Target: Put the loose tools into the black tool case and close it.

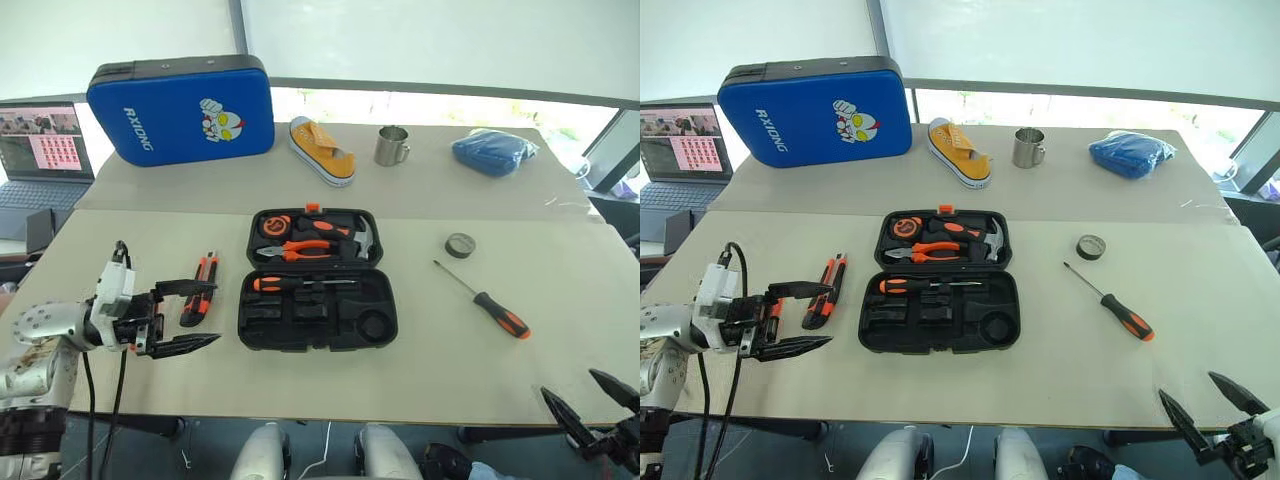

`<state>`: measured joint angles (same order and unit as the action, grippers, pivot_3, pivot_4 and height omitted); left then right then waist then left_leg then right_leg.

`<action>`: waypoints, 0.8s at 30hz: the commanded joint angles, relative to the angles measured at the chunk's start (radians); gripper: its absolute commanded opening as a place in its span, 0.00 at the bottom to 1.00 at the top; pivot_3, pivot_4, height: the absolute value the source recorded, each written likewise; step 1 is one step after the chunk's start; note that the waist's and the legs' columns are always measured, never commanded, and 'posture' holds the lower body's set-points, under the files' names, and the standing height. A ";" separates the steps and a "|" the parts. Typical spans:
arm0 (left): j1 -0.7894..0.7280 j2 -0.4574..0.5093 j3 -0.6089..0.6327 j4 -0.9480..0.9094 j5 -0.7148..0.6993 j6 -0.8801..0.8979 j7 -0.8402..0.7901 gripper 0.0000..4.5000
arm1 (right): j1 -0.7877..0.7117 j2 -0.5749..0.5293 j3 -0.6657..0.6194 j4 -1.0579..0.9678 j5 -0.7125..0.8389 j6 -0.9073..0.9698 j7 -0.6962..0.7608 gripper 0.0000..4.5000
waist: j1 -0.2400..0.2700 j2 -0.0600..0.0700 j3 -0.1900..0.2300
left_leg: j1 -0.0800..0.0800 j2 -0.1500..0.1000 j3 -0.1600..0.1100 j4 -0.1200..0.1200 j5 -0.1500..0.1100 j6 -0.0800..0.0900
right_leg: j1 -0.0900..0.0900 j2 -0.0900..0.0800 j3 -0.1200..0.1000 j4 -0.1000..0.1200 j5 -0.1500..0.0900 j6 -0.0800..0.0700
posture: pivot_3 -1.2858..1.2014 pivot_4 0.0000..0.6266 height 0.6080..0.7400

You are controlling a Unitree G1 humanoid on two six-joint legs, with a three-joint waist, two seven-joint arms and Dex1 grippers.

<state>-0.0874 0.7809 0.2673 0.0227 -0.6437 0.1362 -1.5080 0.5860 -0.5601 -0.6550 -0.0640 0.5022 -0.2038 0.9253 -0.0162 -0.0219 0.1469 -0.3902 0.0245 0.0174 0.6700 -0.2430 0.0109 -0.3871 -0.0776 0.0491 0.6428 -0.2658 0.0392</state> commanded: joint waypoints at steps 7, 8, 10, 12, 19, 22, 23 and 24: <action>0.047 -0.061 -0.021 -0.225 -0.067 0.023 0.065 1.00 | -0.323 -0.452 0.191 -0.111 -0.016 0.623 -0.077 1.00 | 0.006 -0.001 0.001 | 0.001 0.002 0.008 -0.002 0.000 0.000 | -0.001 0.005 0.004 0.000 0.000 -0.001 | 0.52 0.24 1.00; 0.049 -0.070 -0.035 -0.240 -0.060 0.011 0.064 1.00 | -0.371 -0.489 0.245 -0.087 -0.030 0.680 -0.065 1.00 | 0.011 -0.001 0.001 | 0.000 0.001 0.010 -0.002 0.000 0.000 | -0.002 0.005 0.004 0.000 0.000 -0.001 | 0.52 0.24 1.00; 0.057 -0.077 -0.060 -0.265 -0.055 0.011 0.066 1.00 | -0.456 -0.531 0.344 -0.036 -0.059 0.761 -0.042 1.00 | 0.015 -0.001 0.001 | -0.001 0.001 0.010 -0.002 0.000 0.000 | -0.002 0.005 0.003 -0.002 0.000 -0.001 | 0.52 0.24 1.00; 0.063 -0.085 -0.073 -0.272 -0.044 0.001 0.073 1.00 | -0.521 -0.543 0.420 0.010 -0.097 0.776 -0.025 1.00 | 0.015 -0.002 0.001 | -0.001 -0.001 0.011 -0.002 0.000 0.000 | -0.002 0.003 0.003 -0.002 0.000 0.000 | 0.52 0.24 1.00; 0.094 -0.083 -0.089 -0.265 -0.021 -0.024 0.076 1.00 | -0.698 -0.509 0.566 0.164 -0.203 0.738 0.000 0.76 | 0.004 -0.002 0.002 | -0.002 -0.004 0.010 -0.002 0.000 0.000 | -0.002 0.002 0.003 -0.002 0.000 0.001 | 0.52 0.24 1.00; 0.093 -0.081 -0.079 -0.269 -0.035 -0.014 0.085 1.00 | -0.724 -0.500 0.561 0.180 -0.210 0.716 0.017 0.54 | 0.003 -0.003 0.002 | -0.001 -0.004 0.010 -0.002 0.000 0.000 | -0.002 0.002 0.003 -0.001 0.000 0.001 | 0.52 0.24 1.00; 0.093 -0.081 -0.077 -0.271 -0.038 -0.010 0.090 1.00 | -0.725 -0.500 0.557 0.184 -0.215 0.702 0.026 0.47 | 0.003 -0.003 0.002 | -0.001 -0.004 0.010 -0.002 0.000 0.000 | -0.002 0.002 0.003 -0.001 0.000 0.001 | 0.52 0.24 1.00; 0.093 -0.080 -0.076 -0.272 -0.039 -0.008 0.092 1.00 | -0.724 -0.498 0.548 0.187 -0.218 0.670 0.037 0.40 | 0.003 -0.003 0.002 | -0.001 -0.004 0.010 -0.002 0.000 0.000 | -0.002 0.002 0.003 -0.001 0.000 0.001 | 0.52 0.24 1.00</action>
<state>0.0073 0.6935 0.1750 -0.2227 -0.6691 0.1312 -1.4236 -0.1262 -1.0541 -0.0807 0.1240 0.2937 0.5230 0.9436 -0.0131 -0.0246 0.1487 -0.3916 0.0205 0.0269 0.6681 -0.2433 0.0112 -0.3895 -0.0758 0.0524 0.6414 -0.2659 0.0399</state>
